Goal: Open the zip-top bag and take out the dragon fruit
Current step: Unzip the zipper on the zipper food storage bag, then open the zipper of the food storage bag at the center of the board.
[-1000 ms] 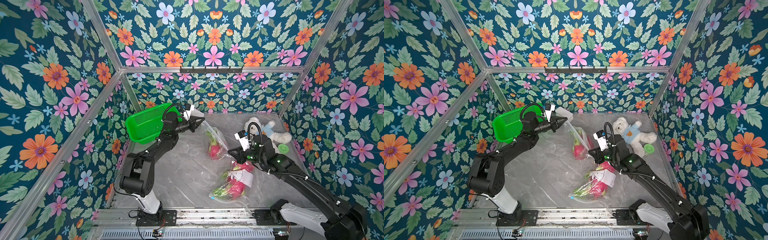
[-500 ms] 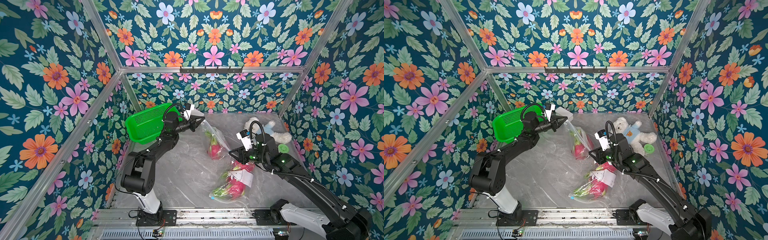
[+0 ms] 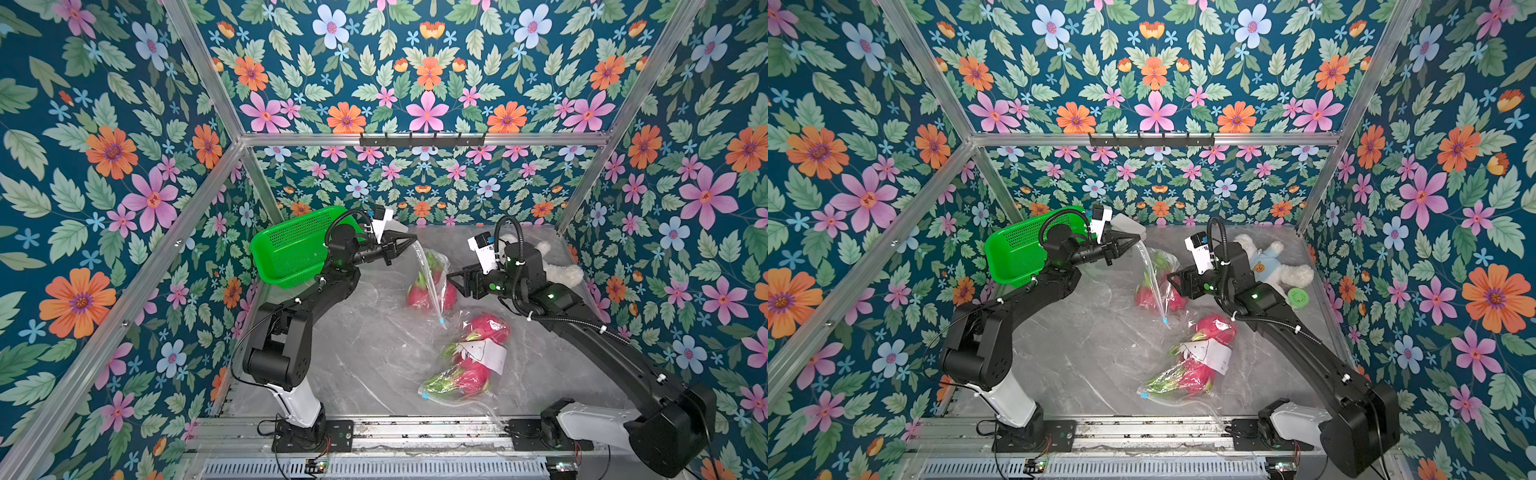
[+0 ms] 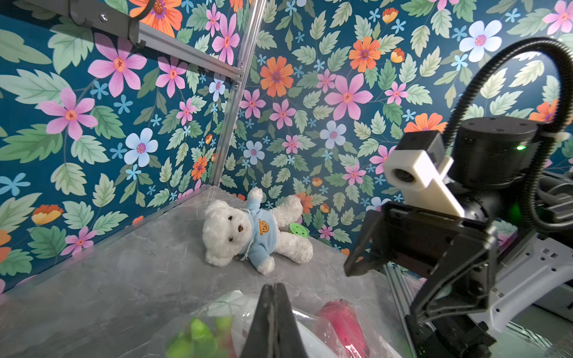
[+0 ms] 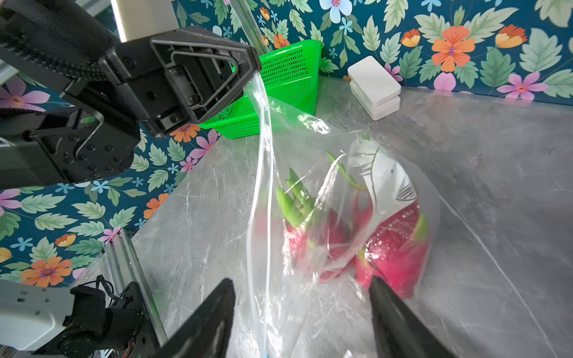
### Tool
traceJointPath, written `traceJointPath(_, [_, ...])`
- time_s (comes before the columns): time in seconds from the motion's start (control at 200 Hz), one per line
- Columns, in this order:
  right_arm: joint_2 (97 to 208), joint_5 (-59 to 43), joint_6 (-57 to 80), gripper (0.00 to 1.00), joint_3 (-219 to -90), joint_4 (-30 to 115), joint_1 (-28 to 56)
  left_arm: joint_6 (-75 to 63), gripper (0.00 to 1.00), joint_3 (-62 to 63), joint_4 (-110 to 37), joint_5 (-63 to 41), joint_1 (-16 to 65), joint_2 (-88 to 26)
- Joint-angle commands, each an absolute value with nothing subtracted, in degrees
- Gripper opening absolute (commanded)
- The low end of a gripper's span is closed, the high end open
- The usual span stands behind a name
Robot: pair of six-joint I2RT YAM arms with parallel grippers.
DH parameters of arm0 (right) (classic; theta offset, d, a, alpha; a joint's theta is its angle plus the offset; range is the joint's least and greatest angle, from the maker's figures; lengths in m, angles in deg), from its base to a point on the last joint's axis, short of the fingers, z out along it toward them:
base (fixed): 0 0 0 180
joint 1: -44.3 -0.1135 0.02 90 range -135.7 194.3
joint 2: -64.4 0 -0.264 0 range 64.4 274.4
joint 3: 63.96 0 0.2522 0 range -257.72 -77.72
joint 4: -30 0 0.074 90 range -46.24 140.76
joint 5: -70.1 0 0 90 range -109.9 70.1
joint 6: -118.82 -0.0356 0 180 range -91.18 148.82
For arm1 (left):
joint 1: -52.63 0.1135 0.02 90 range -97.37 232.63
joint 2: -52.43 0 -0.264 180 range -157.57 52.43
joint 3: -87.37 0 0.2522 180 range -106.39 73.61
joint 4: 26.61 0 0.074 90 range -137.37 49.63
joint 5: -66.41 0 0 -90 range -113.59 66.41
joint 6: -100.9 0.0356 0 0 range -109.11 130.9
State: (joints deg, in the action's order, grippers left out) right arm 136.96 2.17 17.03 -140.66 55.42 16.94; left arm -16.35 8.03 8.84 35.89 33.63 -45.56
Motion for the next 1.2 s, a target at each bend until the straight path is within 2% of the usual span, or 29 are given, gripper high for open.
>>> traceJointPath(0.0, [140.1,6.6,14.6,0.73,-141.3,49.5,16.8,-20.0,0.0,8.2,15.6,37.5,33.5,-45.5])
traceJointPath(0.09, [143.5,8.9,12.3,0.73,-141.6,47.3,16.6,-21.7,0.0,8.3,17.6,37.8,33.4,-45.7])
traceJointPath(0.195, [146.0,10.1,10.9,0.67,-141.8,45.8,16.5,-21.9,0.0,8.3,17.8,37.9,33.3,-45.5])
traceJointPath(0.28, [146.4,10.4,10.3,0.46,-141.7,45.6,16.5,-22.1,0.0,8.4,18.1,37.9,33.3,-45.6])
traceJointPath(0.41, [145.2,9.9,10.2,0.0,-141.4,46.1,16.5,-22.6,0.0,8.6,19.1,37.9,33.3,-46.0])
traceJointPath(0.655, [139.3,2.3,12.5,0.0,-140.2,51.5,16.6,-23.4,0.0,8.6,19.8,37.8,33.3,-46.8])
traceJointPath(0.84, [136.5,0.6,13.1,0.0,-139.1,51.7,16.5,-24.2,0.0,8.2,20.4,37.9,33.3,-47.5])
traceJointPath(0.98, [135.3,-9.3,12.5,0.0,-139.8,54.9,16.5,-25.1,0.0,8.3,20.4,38.1,33.2,-47.8])
traceJointPath(1.195, [135.5,-0.5,12.7,0.0,-140.2,52.1,16.4,-26.9,0.0,8.9,21.7,38.4,32.8,-48.1])
